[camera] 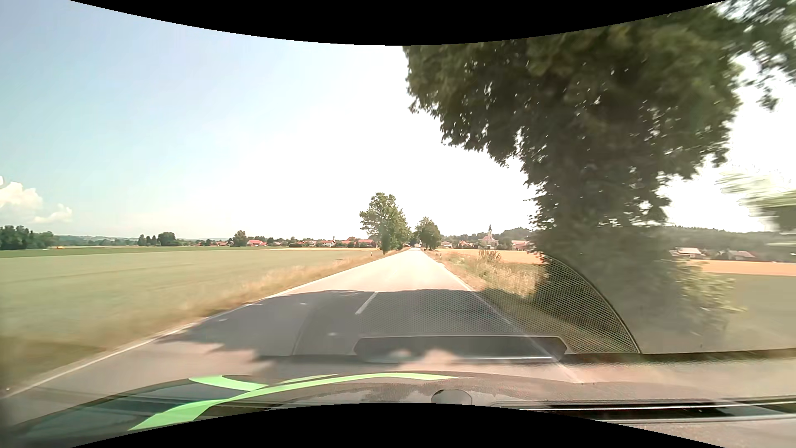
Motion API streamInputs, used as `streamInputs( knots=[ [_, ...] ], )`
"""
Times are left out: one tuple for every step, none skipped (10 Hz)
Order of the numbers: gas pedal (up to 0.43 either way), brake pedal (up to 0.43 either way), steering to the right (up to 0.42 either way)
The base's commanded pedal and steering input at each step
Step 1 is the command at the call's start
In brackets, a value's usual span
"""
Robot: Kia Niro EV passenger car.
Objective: Follow the waypoints while adhering to traffic rules and regulations
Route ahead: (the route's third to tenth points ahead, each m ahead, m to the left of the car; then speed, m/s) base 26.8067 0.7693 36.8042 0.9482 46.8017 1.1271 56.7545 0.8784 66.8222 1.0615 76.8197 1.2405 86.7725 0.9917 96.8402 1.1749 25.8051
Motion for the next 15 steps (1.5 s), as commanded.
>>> streamInputs(
  knots=[
    [0.228,0.0,-0.001],
    [0.209,0.0,-0.001],
    [0.197,0.0,-0.001],
    [0.197,0.0,-0.001],
    [0.197,0.0,-0.001],
    [0.197,0.0,-0.001],
    [0.169,0.0,-0.001],
    [0.15,0.0,-0.001],
    [0.15,0.0,-0.001],
    [0.15,0.0,-0.001],
    [0.169,0.0,-0.001],
    [0.189,0.0,-0.001],
    [0.189,0.0,-0.001],
    [0.189,0.0,-0.002],
    [0.209,0.0,-0.002]
  ],
)
